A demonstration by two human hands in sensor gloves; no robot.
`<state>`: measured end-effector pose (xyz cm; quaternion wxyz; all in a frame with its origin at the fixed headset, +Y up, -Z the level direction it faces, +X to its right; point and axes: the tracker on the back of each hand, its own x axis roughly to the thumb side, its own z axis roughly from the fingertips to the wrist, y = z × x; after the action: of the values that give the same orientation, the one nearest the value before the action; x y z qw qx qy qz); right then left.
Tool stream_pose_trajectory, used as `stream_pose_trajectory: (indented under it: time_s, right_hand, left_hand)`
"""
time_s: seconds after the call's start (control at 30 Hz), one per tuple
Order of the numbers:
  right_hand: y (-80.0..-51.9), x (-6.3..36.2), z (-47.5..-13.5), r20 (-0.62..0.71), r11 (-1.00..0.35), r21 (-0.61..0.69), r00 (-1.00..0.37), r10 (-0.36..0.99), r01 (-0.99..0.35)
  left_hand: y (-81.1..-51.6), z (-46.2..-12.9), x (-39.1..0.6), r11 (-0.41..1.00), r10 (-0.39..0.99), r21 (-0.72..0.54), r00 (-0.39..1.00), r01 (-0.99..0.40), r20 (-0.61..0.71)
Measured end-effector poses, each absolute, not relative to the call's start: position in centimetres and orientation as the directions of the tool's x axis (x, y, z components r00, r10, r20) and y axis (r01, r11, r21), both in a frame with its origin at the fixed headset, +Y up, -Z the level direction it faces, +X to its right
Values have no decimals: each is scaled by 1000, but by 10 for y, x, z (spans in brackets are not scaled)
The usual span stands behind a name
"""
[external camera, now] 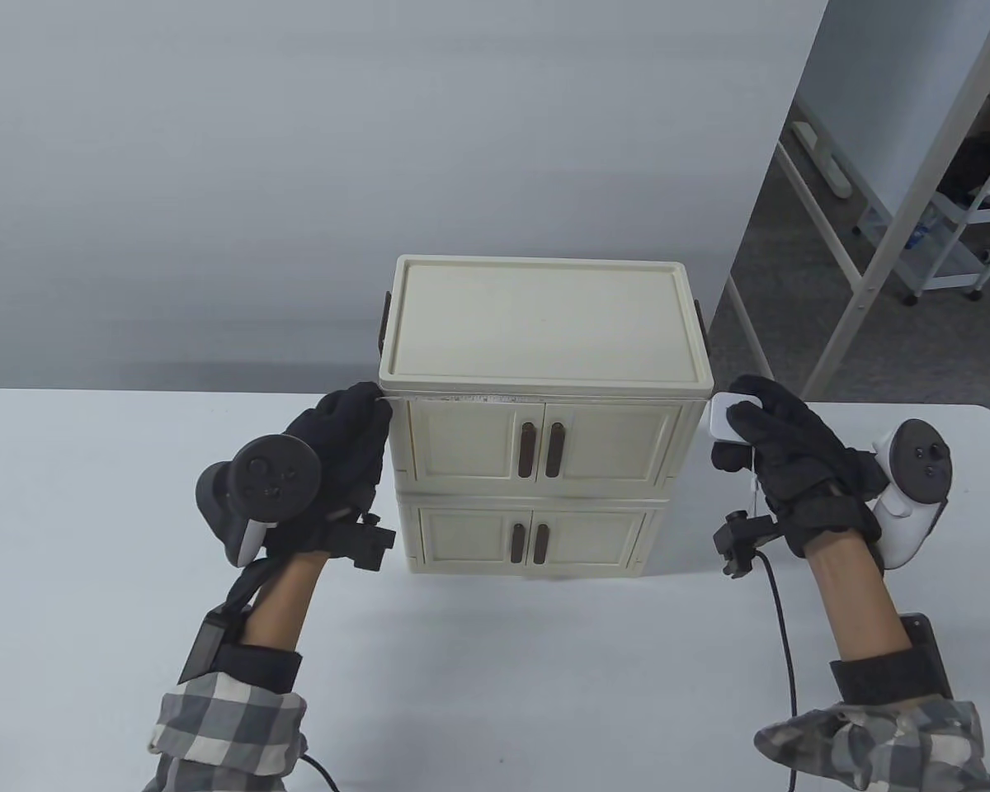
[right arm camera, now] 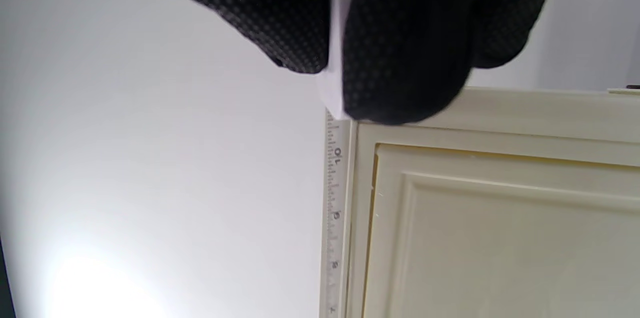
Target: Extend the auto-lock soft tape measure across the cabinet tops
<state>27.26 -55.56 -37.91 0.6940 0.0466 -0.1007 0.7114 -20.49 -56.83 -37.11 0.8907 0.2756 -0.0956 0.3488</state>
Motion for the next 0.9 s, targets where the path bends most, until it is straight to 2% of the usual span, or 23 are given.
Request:
stream_pose_trajectory:
  time_s: [0.17, 0.33, 0.47, 0.9]
  right_hand:
    - [-570, 256, -367, 208, -26, 13, -23, 978, -1000]
    - [-586, 236, -354, 205, -65, 109, -42, 978, -992]
    - [-603, 217, -345, 180, -82, 172, -51, 982, -982]
    - [-626, 175, -331, 156, -114, 295, -70, 985, -949]
  left_hand:
    - [-590, -356, -199, 608, 579, 364, 707, -706, 406]
    - [-620, -341, -185, 592, 647, 238, 630, -770, 429]
    - [-640, -329, -169, 605, 645, 183, 612, -775, 458]
    - [-649, -308, -129, 651, 617, 72, 582, -756, 529]
